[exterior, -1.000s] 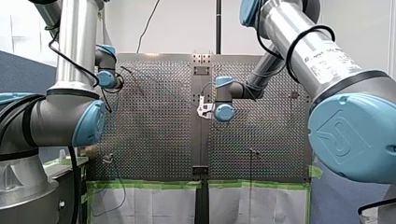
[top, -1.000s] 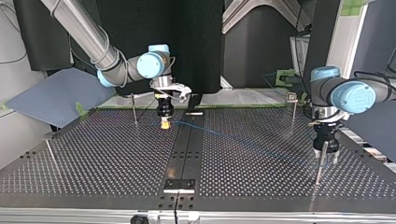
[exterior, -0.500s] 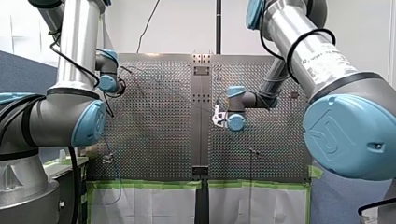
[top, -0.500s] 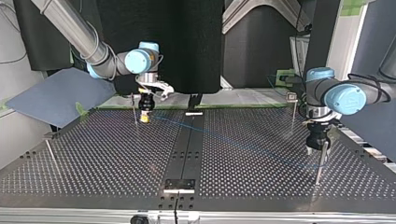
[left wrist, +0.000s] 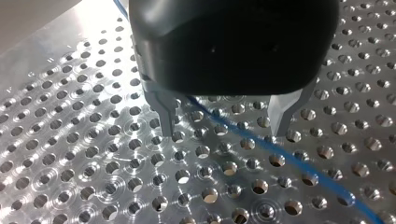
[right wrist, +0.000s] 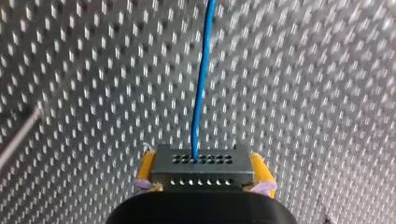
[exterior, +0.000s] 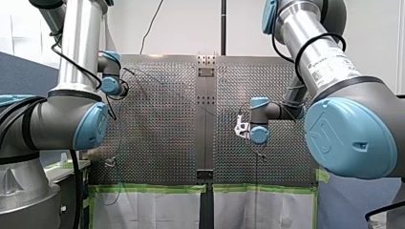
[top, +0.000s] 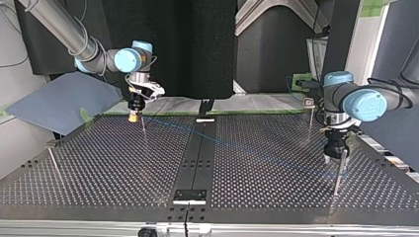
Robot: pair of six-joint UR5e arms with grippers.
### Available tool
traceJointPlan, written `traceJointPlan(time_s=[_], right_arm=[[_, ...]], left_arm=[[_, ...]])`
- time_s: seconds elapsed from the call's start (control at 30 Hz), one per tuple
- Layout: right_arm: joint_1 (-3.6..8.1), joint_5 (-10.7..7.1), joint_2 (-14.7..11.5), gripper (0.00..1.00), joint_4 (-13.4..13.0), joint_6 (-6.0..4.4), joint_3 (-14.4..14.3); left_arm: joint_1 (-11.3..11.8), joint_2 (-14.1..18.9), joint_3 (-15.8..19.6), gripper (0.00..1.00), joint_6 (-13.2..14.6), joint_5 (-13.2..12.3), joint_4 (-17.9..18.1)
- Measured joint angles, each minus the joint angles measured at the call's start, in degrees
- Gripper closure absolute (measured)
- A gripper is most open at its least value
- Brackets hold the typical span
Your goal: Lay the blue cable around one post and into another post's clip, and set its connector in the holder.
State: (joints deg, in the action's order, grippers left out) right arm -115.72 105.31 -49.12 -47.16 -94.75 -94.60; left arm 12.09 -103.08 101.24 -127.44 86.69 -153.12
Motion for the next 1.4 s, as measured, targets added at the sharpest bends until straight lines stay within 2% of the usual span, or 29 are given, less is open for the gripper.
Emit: traceJointPlan(time_s=[0.2,0.33,0.47,0.63,0.83,1.03,1.23,1.4], right_arm=[[2.61,2.17,0.72,1.00,-2.62,0.04,-2.62],[4.63,3.47,2.53,1.00,-4.65,-0.30,-4.64],[6.47,3.56,4.30,1.00,-6.48,-1.13,-6.47],[8.90,3.50,5.24,1.00,-8.91,-2.80,-8.90],[11.59,3.45,5.37,1.00,-10.97,-3.05,-11.60],[13.84,1.52,5.45,1.00,-13.26,-2.37,-14.35],[14.36,-1.35,5.63,1.00,-16.02,-2.26,-17.30],[14.78,-3.74,6.07,1.00,-17.13,-2.26,-19.68]], left_arm=[[-0.01,0.02,0.00,0.01,0.00,-0.07,0.09],[-0.01,0.01,0.03,0.01,0.00,-0.08,0.16],[-0.03,0.02,0.01,0.01,0.00,-0.08,0.17],[-0.02,0.03,0.00,0.01,0.00,-0.08,0.18],[-0.05,0.03,0.00,0.01,0.00,-0.08,0.18],[-0.10,0.01,0.00,0.01,0.00,-0.08,0.18],[-0.10,-0.01,-0.01,0.01,0.00,-0.08,0.18],[-0.19,0.00,-0.01,0.01,0.00,-0.18,0.18]])
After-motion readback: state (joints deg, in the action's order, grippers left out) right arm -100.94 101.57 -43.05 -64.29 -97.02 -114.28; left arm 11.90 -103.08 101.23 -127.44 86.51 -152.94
